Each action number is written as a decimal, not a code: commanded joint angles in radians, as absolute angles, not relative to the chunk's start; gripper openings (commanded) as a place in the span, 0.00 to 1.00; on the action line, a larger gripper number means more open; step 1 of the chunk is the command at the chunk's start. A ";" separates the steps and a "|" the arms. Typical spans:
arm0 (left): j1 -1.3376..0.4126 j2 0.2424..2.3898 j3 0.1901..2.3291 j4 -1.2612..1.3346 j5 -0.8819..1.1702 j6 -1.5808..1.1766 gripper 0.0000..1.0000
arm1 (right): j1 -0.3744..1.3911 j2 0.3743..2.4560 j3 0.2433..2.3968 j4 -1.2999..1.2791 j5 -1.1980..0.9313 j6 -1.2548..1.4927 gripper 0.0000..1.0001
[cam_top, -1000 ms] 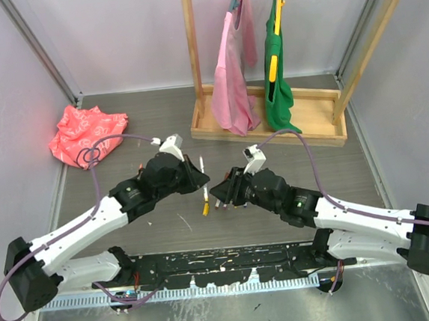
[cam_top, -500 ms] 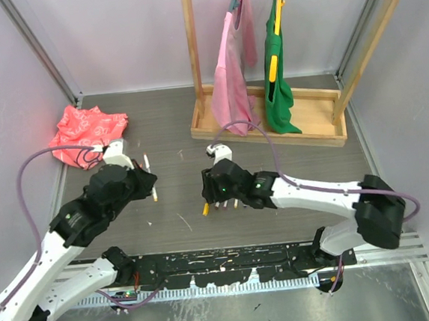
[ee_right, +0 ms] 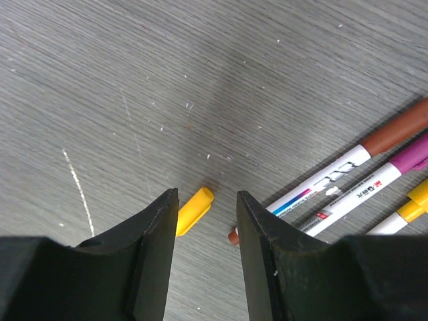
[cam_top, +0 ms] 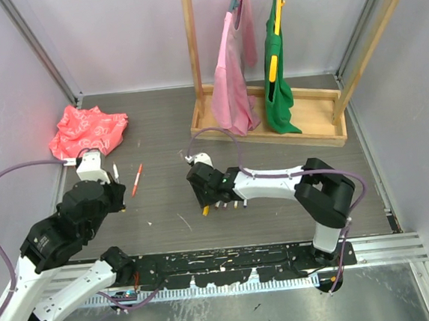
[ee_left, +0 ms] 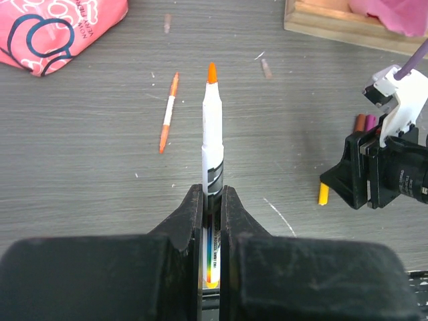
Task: Insert the pens into the pen caps
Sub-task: Insert the pen cap onto the pen.
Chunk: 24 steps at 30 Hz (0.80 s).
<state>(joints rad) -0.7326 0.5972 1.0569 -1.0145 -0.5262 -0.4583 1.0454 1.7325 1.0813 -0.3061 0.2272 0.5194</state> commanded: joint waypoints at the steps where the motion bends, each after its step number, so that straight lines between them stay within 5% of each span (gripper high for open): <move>1: -0.731 0.559 1.020 -1.035 -0.567 -0.443 0.00 | 1.052 1.777 1.166 -0.363 0.271 0.498 0.45; 14: -0.731 0.548 0.983 -1.017 -0.590 -0.439 0.00 | 1.089 1.856 1.224 -0.472 0.361 0.472 0.43; 24: -0.730 0.545 0.979 -1.015 -0.591 -0.439 0.00 | 1.143 1.839 1.215 -0.482 0.343 0.494 0.31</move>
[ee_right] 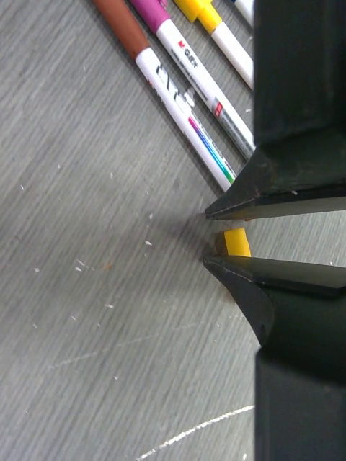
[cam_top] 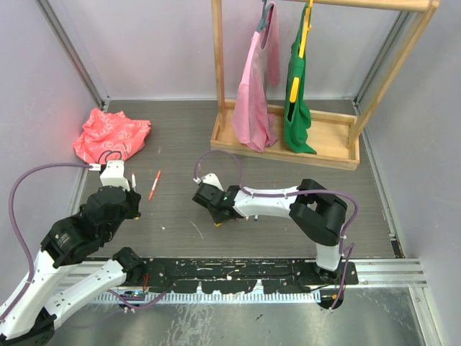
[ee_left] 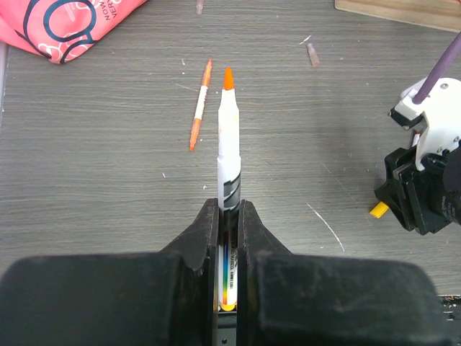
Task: Insert the pens into the pen caps
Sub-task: Insert the pen cap onto the pen.
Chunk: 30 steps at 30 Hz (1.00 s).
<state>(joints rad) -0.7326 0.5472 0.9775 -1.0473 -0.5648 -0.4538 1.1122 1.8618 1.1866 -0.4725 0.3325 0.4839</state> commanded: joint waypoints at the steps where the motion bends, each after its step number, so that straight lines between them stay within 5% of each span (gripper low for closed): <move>1: -0.730 0.545 0.979 -1.015 -0.590 -0.438 0.00 | 1.153 1.839 1.219 -0.485 0.341 0.496 0.30; 11: -0.732 0.548 0.977 -1.013 -0.589 -0.438 0.00 | 1.192 1.814 1.186 -0.511 0.312 0.538 0.23; 30: -0.730 0.556 0.976 -1.008 -0.582 -0.434 0.00 | 1.200 1.717 1.092 -0.549 0.278 0.589 0.24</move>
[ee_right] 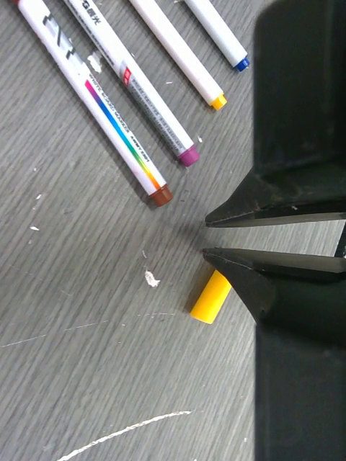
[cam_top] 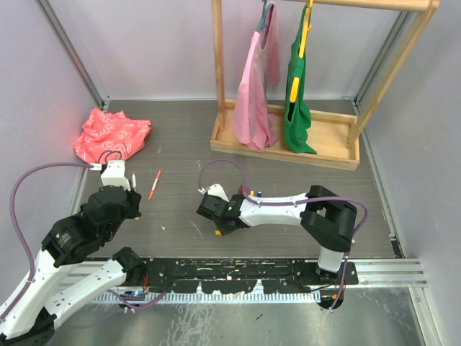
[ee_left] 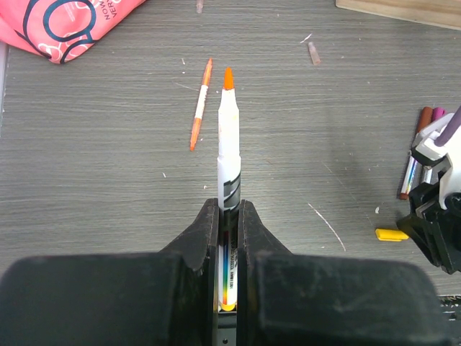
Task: Insert the pens into the pen caps
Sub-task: Insert the pen cap onto the pen.
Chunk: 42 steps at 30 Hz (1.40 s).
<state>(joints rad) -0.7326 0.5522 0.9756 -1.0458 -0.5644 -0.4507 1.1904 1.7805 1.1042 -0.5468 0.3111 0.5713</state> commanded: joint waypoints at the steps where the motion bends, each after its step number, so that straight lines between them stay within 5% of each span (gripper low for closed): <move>1: -0.731 0.558 0.977 -1.009 -0.582 -0.434 0.00 | 1.202 1.717 1.092 -0.551 0.266 0.587 0.24; 13: -0.731 0.555 0.976 -1.006 -0.581 -0.434 0.00 | 1.242 1.681 1.139 -0.587 0.285 0.589 0.24; 21: -0.731 0.554 0.976 -1.008 -0.583 -0.433 0.00 | 1.247 1.676 1.194 -0.559 0.305 0.593 0.43; 28: -0.730 0.545 0.974 -1.007 -0.586 -0.433 0.00 | 1.258 1.736 1.203 -0.532 0.302 0.648 0.49; 42: -0.731 0.549 0.973 -1.002 -0.578 -0.428 0.00 | 1.258 1.827 1.217 -0.565 0.247 0.676 0.47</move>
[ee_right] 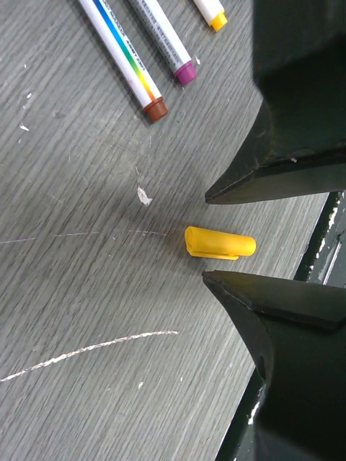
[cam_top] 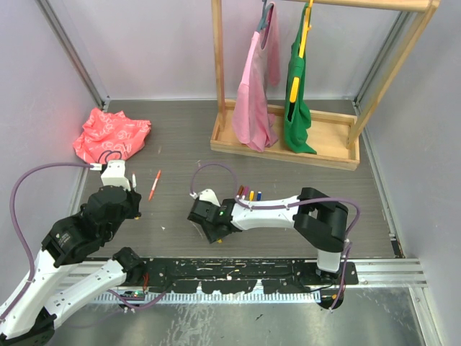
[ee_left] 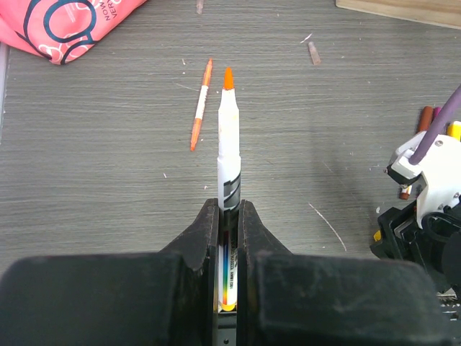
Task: Insert the pens into the pen caps
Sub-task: Insert the pen cap onto the pen.
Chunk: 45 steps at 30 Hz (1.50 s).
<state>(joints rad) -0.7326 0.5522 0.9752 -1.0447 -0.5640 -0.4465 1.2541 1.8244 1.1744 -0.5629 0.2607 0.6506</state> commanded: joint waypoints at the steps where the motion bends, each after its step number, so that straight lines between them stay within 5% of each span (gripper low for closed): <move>1: -0.730 0.551 0.974 -1.001 -0.577 -0.428 0.00 | 1.257 1.830 1.218 -0.565 0.241 0.676 0.46; 11: -0.729 0.548 0.973 -1.000 -0.577 -0.428 0.00 | 1.266 1.881 1.227 -0.640 0.235 0.687 0.33; 20: -0.729 0.539 0.963 -0.981 -0.547 -0.415 0.00 | 1.267 1.784 1.148 -0.574 0.292 0.721 0.01; 45: -0.729 0.464 0.871 -0.658 0.031 -0.490 0.00 | 1.258 0.928 0.770 0.005 0.644 0.740 0.00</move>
